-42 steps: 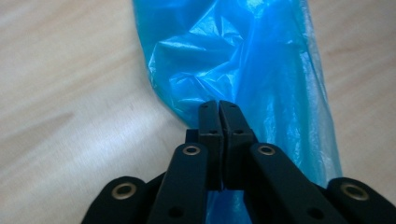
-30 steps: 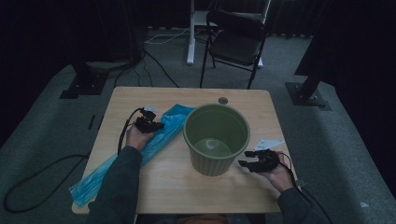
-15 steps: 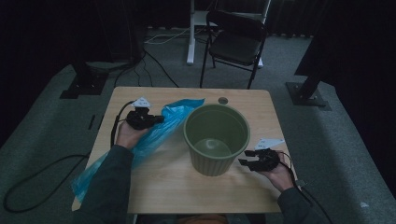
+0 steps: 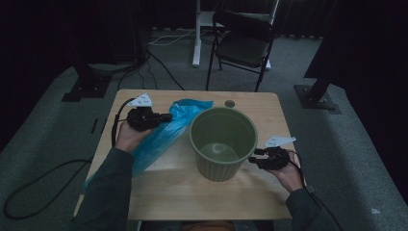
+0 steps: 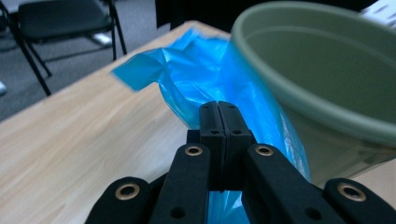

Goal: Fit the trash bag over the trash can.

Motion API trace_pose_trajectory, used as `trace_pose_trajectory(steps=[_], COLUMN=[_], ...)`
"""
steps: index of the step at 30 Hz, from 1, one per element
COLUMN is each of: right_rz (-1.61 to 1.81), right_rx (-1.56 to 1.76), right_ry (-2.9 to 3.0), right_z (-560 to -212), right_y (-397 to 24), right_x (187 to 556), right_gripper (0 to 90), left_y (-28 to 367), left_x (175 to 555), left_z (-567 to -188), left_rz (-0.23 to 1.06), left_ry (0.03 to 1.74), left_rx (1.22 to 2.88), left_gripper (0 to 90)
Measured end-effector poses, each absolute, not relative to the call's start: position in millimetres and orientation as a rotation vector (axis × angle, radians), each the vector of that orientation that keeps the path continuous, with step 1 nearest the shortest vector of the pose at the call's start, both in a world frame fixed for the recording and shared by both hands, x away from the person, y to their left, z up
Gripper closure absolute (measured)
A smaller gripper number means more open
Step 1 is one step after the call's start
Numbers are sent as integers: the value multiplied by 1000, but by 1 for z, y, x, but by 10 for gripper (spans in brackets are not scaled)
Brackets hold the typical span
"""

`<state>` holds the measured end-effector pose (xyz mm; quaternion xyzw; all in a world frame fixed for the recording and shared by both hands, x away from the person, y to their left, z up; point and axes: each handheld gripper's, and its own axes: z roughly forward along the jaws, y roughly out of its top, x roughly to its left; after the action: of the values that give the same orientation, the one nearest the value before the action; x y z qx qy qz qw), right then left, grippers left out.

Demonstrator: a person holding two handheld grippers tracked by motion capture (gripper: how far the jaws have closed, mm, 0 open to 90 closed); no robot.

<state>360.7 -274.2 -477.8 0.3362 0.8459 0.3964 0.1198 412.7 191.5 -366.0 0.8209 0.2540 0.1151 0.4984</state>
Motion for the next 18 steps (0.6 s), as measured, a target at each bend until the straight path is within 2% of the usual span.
trace_pose_trajectory(steps=[8, 18], right_rz=[1155, 1169], right_rx=[1004, 1037], right_ry=[2460, 2448], right_z=[-477, -477], right_y=[-273, -277], right_x=[377, 381], right_gripper=[531, 531], left_y=[195, 204], left_x=[403, 395], left_z=[-346, -325], left_rz=[285, 255], left_ry=[558, 501], left_rx=[1944, 1828], left_gripper=[897, 896])
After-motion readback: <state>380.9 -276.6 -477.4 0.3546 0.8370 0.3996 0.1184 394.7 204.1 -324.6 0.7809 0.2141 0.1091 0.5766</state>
